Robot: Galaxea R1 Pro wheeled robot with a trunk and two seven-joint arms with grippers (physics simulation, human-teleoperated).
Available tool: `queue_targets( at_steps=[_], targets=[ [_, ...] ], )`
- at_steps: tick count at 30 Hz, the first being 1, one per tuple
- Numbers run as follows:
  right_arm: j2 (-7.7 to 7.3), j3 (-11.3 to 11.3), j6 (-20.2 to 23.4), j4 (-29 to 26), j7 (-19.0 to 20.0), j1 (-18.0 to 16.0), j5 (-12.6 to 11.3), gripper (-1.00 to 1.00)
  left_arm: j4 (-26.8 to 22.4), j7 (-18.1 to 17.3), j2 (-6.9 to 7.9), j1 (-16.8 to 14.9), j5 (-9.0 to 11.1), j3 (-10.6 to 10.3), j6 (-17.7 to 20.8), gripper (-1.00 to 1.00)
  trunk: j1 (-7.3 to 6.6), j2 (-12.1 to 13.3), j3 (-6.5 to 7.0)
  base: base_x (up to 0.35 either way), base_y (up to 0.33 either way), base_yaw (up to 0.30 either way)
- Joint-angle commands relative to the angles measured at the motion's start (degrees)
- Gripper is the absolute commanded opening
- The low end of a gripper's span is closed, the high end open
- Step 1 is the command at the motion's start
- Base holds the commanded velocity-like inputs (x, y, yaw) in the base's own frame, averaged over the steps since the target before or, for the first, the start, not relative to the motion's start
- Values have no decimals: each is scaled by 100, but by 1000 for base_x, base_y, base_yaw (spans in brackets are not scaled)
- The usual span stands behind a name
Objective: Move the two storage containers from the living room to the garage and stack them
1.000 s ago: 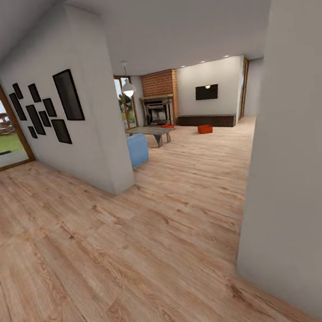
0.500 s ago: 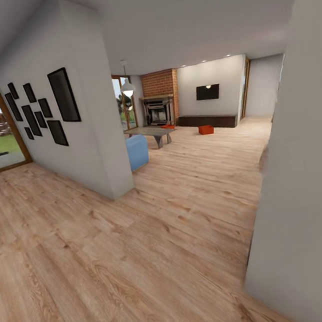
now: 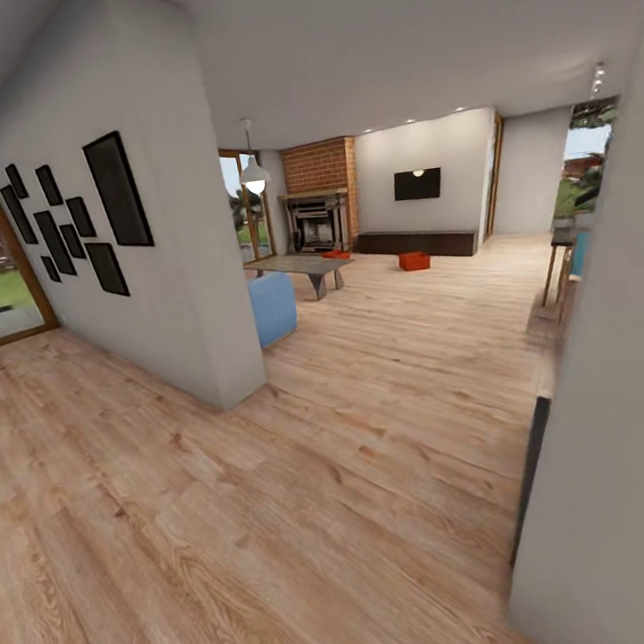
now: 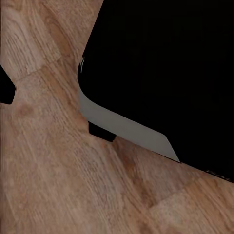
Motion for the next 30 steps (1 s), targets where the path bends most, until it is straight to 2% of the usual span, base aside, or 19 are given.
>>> queue_targets(
  at_steps=[1,16,25,30],
  targets=[
    [5,49,-33,16,-9,-6,-54,100,1,-3,0,-1,26,18,-14,100,3,-3,-5,322,0,0],
    [42,43,-33,18,-31,-6,-67,100,1,-2,1,-1,26,18,-14,100,3,-3,-5,322,0,6],
    [36,40,-33,17,-52,-6,-49,100,1,-3,1,0,26,18,-14,100,3,-3,-5,322,0,236],
    [28,40,-33,13,-36,-6,-45,100,1,-3,1,0,27,18,-14,100,3,-3,-5,322,0,49]
  ],
)
